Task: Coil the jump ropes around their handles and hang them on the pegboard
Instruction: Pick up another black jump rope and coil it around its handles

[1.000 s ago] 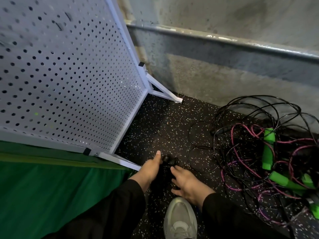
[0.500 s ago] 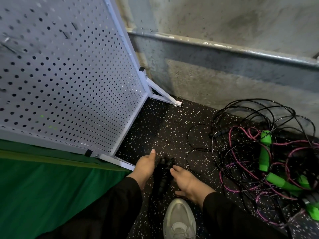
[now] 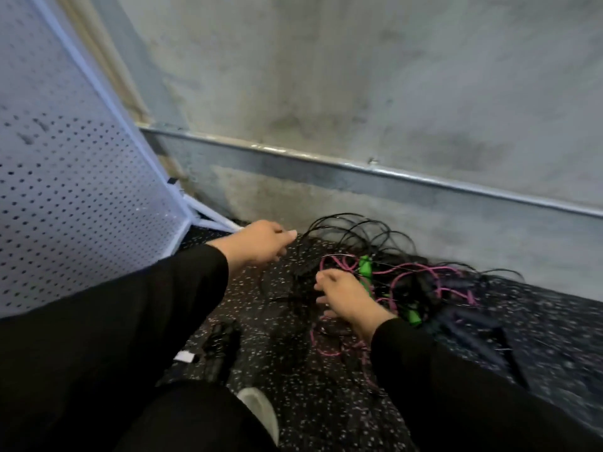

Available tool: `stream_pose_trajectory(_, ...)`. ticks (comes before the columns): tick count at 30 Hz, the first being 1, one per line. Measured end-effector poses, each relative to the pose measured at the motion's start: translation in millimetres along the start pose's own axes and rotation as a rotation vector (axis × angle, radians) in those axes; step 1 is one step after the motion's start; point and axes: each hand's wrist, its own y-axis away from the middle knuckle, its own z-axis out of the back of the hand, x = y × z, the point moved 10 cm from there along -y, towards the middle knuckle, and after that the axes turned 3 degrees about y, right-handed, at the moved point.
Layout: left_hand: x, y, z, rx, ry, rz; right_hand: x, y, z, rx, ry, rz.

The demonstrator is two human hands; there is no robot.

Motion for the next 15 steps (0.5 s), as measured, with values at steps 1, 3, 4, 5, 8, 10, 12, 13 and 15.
stream_pose_trajectory(1,-27,0,-7,0.014,-0.057,-0.046,2,4,27,-0.044,0.036,0.022)
stream_pose_trajectory(3,-77,5,-24,0.031,-0.133,-0.123,4,14,78,-0.123,0.089,0.051)
stream_pose_trajectory(4,-101,8,-34,0.034,-0.164,-0.156,3,17,103,-0.168,0.12,0.059)
stream_pose_trajectory(5,-122,11,-45,0.031,-0.189,-0.187,1,18,127,-0.214,0.153,0.069)
stream_pose_trajectory(8,-159,20,-84,0.021,-0.218,-0.259,-18,27,185,-0.3,0.176,0.041)
stream_pose_trajectory(10,-161,24,-115,0.05,-0.27,-0.284,-39,29,217,-0.362,0.224,0.038)
stream_pose_trajectory(12,-149,24,-145,0.142,-0.478,-0.296,-69,27,237,-0.388,0.337,0.007)
stream_pose_trajectory(13,-142,23,-155,0.179,-0.593,-0.3,-86,24,242,-0.389,0.389,-0.025)
stream_pose_trajectory(15,-132,19,-169,0.25,-0.703,-0.295,-124,14,244,-0.368,0.463,-0.112)
